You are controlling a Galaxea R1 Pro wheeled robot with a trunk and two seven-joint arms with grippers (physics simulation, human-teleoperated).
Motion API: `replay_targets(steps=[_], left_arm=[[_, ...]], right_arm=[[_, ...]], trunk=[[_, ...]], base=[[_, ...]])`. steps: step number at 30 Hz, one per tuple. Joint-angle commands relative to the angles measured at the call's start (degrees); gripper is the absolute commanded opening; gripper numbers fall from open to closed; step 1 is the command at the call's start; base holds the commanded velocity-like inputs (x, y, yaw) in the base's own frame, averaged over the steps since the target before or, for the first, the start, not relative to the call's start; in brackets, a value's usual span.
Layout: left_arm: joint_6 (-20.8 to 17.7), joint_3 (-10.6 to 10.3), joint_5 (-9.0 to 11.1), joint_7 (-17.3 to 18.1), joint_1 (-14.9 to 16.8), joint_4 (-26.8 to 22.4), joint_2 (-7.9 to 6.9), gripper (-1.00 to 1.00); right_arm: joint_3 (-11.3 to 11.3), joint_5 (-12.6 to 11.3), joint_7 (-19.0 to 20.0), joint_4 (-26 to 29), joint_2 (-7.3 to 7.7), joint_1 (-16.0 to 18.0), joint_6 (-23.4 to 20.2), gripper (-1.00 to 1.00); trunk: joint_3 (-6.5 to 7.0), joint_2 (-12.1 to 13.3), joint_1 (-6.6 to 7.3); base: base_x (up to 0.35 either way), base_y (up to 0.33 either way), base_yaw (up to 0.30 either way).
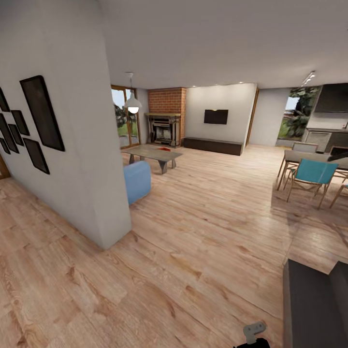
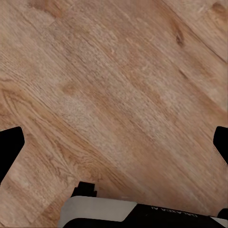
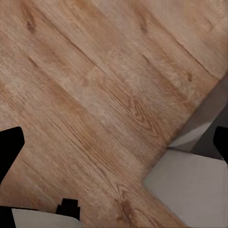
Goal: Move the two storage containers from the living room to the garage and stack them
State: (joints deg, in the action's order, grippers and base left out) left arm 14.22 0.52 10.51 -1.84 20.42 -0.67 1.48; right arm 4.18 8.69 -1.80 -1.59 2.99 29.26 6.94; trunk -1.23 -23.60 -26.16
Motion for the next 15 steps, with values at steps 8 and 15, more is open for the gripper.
replay_targets(steps=[8,15], left_arm=[[0.2,0.0,0.2,-0.1,0.1,0.1,0.02,1.00],[0.2,0.0,0.2,-0.1,0.1,0.1,0.02,1.00]], right_arm=[[0.4,0.3,-0.2,-0.2,0.00,0.1,0.3,1.00],[0.4,0.3,-0.2,-0.2,0.00,0.1,0.3,1.00]], trunk=[[-0.13,-0.1,-0.07],[-0.13,-0.1,-0.07]], base=[[0.325,0.000,0.000],[0.325,0.000,0.000]])
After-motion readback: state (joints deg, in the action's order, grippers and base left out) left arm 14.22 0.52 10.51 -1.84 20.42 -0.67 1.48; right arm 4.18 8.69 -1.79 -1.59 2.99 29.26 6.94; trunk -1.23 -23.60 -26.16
